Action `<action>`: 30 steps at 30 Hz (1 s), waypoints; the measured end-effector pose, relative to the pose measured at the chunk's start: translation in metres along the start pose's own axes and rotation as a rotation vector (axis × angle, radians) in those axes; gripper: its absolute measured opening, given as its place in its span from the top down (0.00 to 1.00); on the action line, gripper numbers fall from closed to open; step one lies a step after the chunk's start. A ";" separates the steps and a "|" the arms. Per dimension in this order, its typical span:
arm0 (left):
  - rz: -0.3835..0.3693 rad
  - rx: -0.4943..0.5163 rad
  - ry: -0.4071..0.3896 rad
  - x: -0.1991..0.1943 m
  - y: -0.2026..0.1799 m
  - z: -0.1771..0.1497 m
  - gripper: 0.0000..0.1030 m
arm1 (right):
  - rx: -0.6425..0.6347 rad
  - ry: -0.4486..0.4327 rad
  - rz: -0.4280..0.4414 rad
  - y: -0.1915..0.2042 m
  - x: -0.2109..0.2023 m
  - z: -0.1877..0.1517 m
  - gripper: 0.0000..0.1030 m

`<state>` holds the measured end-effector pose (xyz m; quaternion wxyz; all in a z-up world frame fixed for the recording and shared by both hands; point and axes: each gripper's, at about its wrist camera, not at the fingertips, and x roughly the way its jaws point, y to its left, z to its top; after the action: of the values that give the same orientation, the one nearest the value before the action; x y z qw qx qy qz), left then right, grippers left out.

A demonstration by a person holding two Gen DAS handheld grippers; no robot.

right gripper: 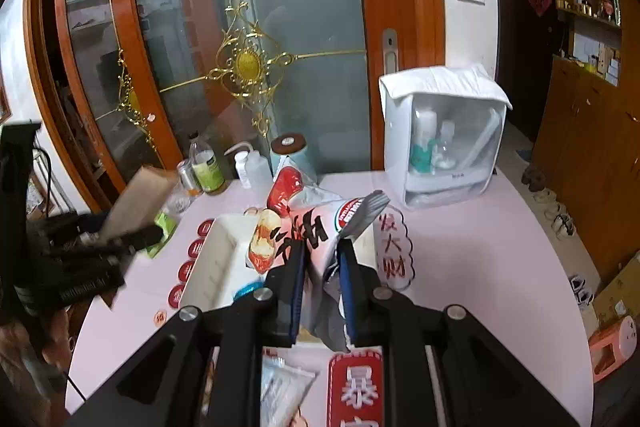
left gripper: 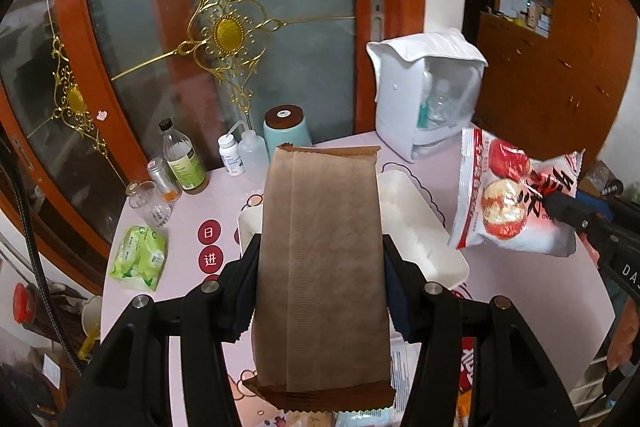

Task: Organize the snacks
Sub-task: 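Carry the wafer and bread bag into the white tray and release both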

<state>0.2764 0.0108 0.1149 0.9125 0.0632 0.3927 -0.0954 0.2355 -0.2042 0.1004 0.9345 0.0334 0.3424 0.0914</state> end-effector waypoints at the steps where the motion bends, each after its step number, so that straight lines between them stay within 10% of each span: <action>1: -0.003 -0.008 0.004 0.005 0.002 0.001 0.49 | 0.001 -0.005 -0.001 0.001 0.004 0.003 0.84; 14: -0.003 -0.117 0.059 0.106 0.010 0.000 0.48 | 0.078 0.095 -0.013 0.004 0.107 0.009 0.77; 17: 0.003 -0.107 0.081 0.126 0.008 -0.003 0.28 | 0.059 0.136 -0.066 0.006 0.128 0.000 0.72; 19: 0.012 -0.093 0.080 0.132 0.007 -0.006 0.14 | 0.070 0.164 -0.045 0.003 0.132 -0.006 0.69; 30: 0.023 -0.118 0.112 0.128 0.022 -0.022 0.14 | 0.040 0.190 -0.048 -0.002 0.108 -0.019 0.65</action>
<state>0.3519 0.0202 0.0080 0.8923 0.0190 0.4473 -0.0578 0.3048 -0.1848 0.0171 0.8989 0.0347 0.4320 0.0648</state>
